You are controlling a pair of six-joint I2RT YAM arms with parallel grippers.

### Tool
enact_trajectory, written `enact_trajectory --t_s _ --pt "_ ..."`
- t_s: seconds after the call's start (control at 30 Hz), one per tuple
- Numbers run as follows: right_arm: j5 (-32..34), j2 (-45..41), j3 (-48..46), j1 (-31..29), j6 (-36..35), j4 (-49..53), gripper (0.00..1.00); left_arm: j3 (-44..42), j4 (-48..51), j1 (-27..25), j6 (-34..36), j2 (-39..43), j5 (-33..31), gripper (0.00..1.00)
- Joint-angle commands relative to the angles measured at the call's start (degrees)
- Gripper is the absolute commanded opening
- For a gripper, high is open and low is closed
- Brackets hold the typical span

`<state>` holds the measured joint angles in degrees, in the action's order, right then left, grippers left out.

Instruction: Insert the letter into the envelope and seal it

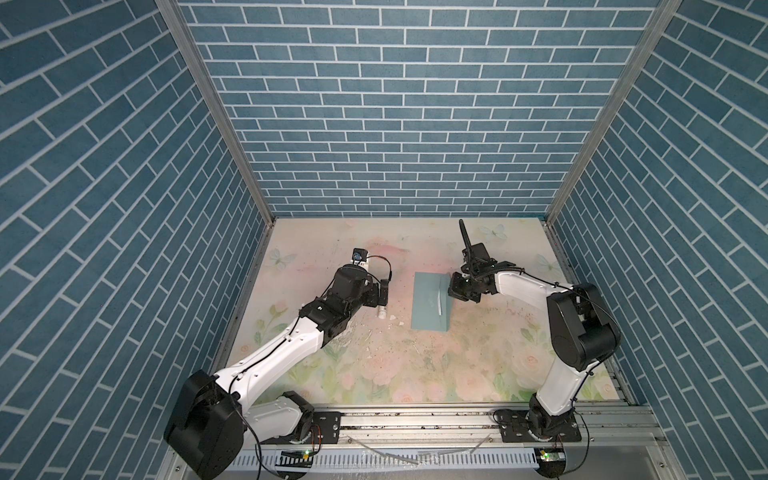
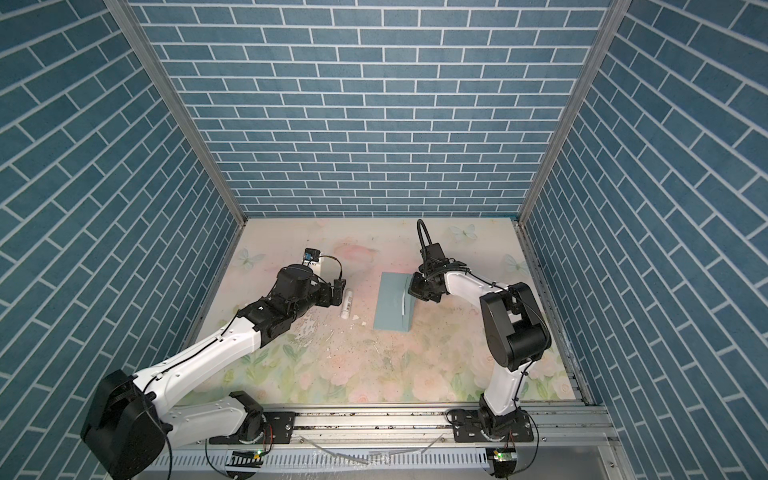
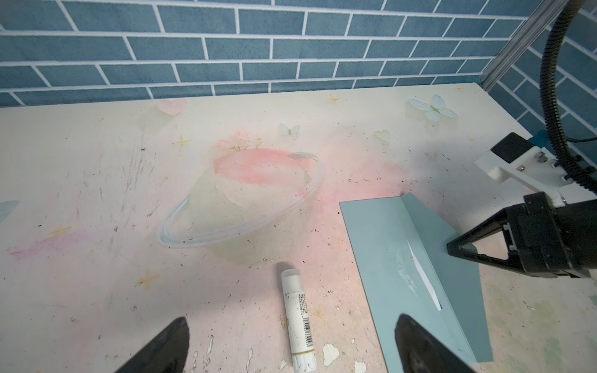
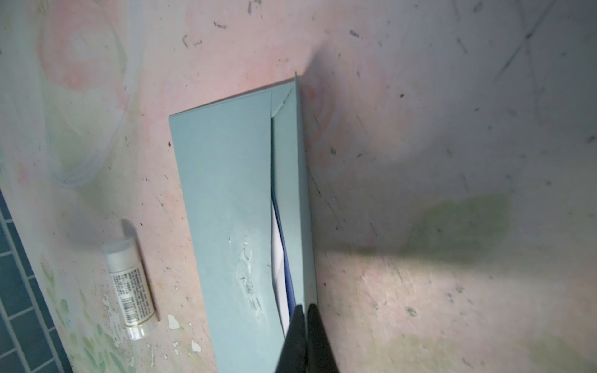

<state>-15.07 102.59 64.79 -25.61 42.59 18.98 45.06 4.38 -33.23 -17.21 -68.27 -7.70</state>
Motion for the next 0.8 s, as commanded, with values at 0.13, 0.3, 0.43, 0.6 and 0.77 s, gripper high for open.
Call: enact_trajectory --t_s 0.13,0.3,0.43,0.6,0.77 --pt "6.5 -9.9 -14.8 -0.4 24.2 -24.1 0.00 -1.1 -2.3 0.4 -0.1 -0.4 3.2 1.00" --pt "24.5 -17.9 -25.3 -4.6 39.0 -34.4 0.00 -0.9 -3.2 0.4 0.9 -0.4 4.9 1.00" --pt "33.2 -20.2 -28.4 -8.7 48.3 -34.1 0.00 -0.8 -4.0 0.3 2.2 -0.6 6.7 1.00" --pt "30.5 -18.2 -28.8 -10.2 52.2 -36.2 0.23 -0.6 -6.2 0.3 4.7 -0.9 10.8 1.00" --pt "27.6 -20.4 -28.4 -10.3 46.1 -33.9 0.65 0.4 -7.9 0.3 8.3 -1.5 17.0 1.00"
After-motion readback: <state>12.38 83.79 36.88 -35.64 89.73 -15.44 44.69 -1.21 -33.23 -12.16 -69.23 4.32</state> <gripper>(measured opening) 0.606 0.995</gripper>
